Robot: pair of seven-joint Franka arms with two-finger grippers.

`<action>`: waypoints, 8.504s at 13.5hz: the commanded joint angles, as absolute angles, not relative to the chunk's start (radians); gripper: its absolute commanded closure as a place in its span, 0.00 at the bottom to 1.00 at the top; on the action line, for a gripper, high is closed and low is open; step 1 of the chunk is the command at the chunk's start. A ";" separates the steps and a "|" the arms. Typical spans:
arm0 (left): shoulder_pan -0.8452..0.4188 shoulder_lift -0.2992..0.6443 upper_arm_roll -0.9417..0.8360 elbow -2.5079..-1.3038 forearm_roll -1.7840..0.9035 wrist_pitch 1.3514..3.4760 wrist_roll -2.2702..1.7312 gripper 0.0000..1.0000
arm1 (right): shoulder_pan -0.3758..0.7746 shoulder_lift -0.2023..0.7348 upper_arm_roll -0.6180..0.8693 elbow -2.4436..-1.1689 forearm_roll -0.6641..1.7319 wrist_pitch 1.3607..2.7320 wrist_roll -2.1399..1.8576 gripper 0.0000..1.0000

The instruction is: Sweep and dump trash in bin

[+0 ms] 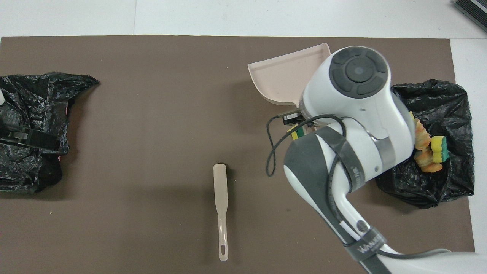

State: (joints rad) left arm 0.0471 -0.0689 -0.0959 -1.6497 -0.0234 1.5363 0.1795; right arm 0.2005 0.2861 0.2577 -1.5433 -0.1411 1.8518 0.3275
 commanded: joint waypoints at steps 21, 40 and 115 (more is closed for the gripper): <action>0.038 -0.100 -0.098 -1.700 -0.008 1.562 0.186 0.00 | 0.391 0.612 0.253 -1.370 -0.064 2.075 0.604 1.00; -0.242 0.159 -0.107 -1.688 0.006 1.925 -0.266 0.00 | 0.349 0.254 0.255 -1.604 0.026 1.898 0.669 0.09; -0.457 0.262 -0.106 -1.839 0.216 2.004 0.841 1.00 | 0.155 0.115 0.255 -2.105 0.052 1.979 0.442 1.00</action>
